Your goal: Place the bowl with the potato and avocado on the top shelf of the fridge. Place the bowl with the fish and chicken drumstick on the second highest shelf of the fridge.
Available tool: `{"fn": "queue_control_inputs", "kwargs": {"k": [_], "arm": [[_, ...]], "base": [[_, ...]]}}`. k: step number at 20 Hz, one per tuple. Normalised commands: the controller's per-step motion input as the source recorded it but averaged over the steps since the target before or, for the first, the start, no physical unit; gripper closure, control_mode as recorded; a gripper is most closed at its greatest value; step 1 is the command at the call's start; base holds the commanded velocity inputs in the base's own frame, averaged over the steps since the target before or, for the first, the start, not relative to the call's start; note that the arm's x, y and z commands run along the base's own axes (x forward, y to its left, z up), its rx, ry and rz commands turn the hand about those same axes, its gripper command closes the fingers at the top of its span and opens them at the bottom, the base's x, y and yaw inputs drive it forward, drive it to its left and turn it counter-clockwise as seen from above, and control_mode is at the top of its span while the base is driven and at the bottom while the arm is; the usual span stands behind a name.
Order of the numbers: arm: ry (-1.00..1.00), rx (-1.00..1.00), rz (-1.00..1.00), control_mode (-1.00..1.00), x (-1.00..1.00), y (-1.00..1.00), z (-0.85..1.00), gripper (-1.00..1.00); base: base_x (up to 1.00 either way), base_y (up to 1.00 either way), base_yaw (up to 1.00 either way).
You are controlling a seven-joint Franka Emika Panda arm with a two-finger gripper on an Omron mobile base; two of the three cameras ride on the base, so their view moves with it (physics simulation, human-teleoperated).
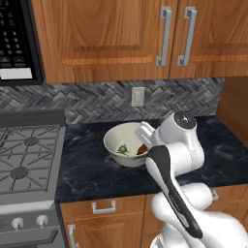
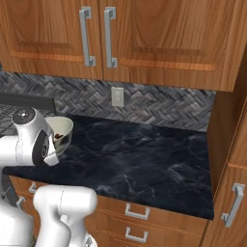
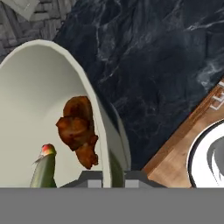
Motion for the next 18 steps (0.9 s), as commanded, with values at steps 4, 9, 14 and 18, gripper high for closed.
{"fn": "queue_control_inputs", "kwargs": {"k": [4,9,14,18], "arm": [[0.02,0.17,-0.13,-1.00,-0.51,-0.75,1.00,1.00],[0.04,0.12,-0.03,-1.00,-0.32,-0.56,0.23,1.00],[0.00,0.00,-0.01,-1.00,-0.04,0.00,0.00,1.00],[0.00,0.00,0.00,1.00,0.00,0.00,0.00,1.00]], "base": [[0.00,0.00,0.00],[0.00,0.00,0.00],[0.00,0.00,0.00],[-0.20,0.00,-0.02]]}}
